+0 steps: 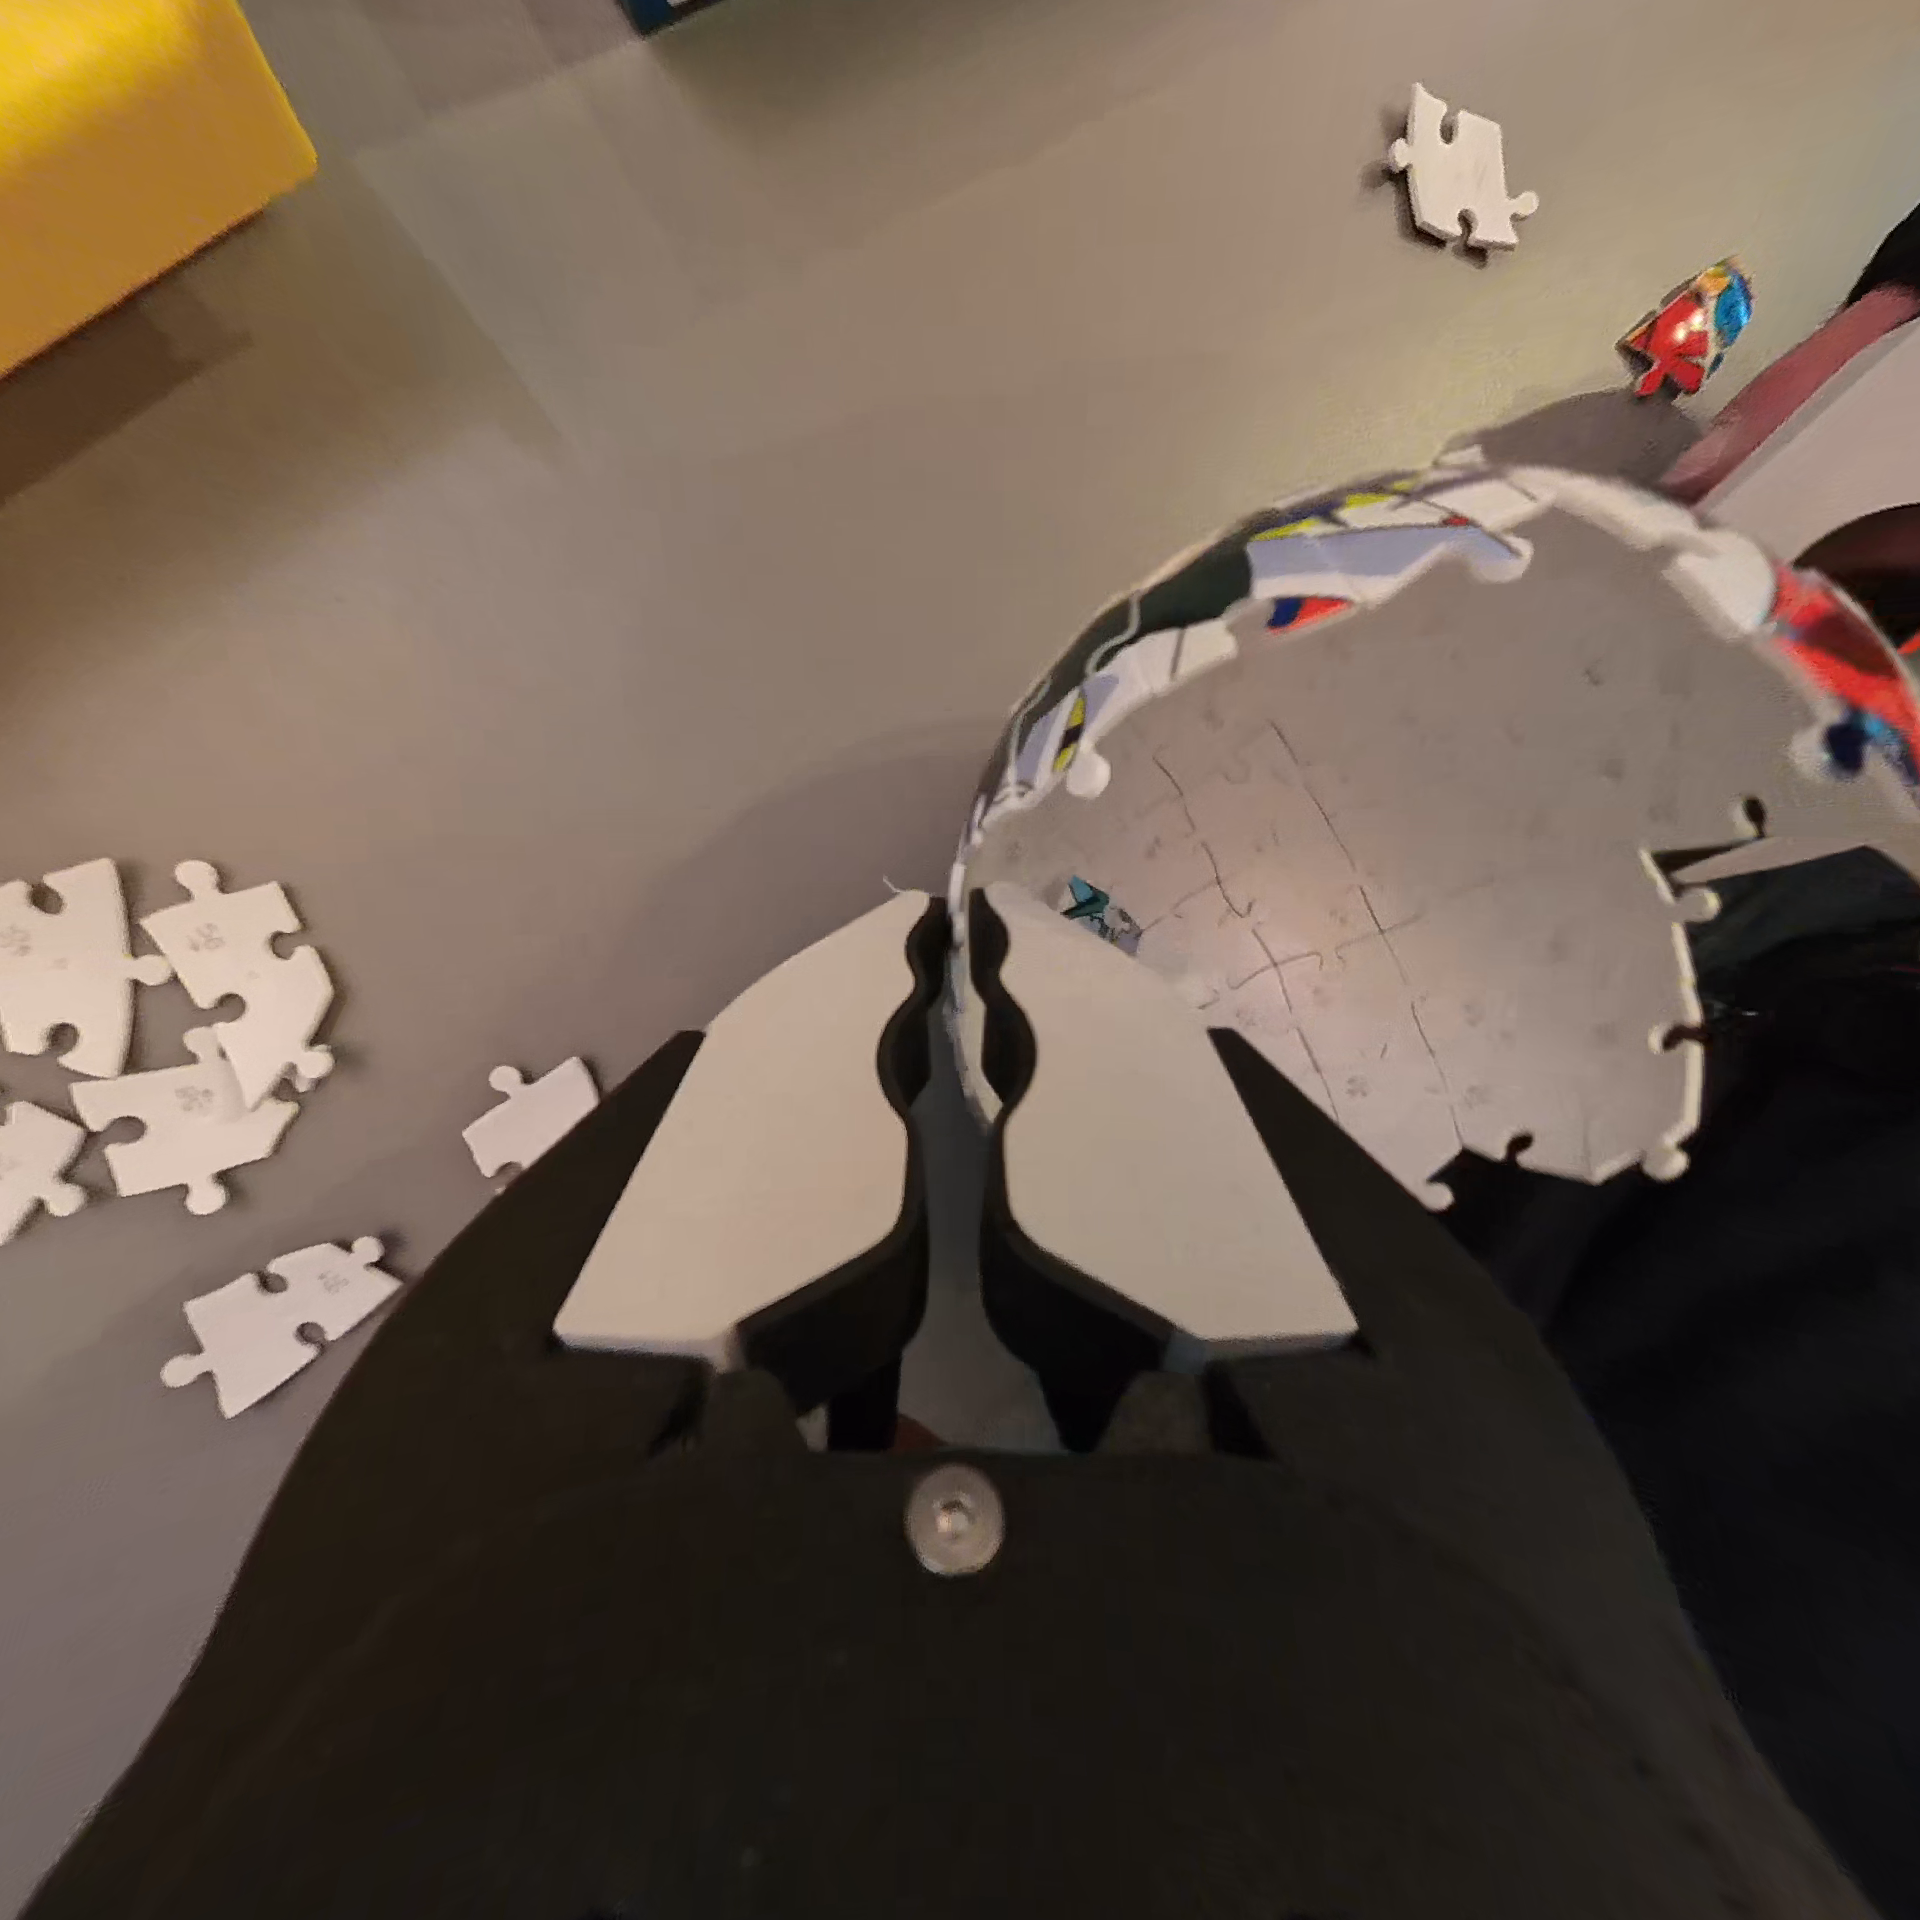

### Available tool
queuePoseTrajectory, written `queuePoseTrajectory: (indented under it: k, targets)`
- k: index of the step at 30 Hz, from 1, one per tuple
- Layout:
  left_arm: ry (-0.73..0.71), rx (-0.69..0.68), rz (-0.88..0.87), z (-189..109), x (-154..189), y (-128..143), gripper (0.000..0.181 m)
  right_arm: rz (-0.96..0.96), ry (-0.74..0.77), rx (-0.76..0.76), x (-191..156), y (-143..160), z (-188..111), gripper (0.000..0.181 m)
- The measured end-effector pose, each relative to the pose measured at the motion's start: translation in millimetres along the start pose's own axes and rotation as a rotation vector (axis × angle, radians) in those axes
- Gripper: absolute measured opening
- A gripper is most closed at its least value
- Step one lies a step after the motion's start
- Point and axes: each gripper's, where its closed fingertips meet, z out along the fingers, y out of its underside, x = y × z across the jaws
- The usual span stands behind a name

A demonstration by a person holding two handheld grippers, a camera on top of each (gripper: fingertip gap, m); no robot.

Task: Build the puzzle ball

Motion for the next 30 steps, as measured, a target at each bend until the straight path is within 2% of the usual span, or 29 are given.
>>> queuePoseTrajectory:
  k: [12,23,30]
  targets:
    - [-0.080,0.011,0.171,-5.1,0.8,-14.6,0.003,0.016,0.012,0.002,5.3,3.8,-0.4,0.039]
    - [-0.264,0.120,0.360,-24.3,2.8,-36.0,0.003,0.033,0.046,0.012,15.6,5.7,-6.7,0.039]
    - [-0.356,0.152,0.417,-30.0,3.5,-44.0,0.004,0.038,0.053,0.006,18.5,5.5,-4.8,0.039]
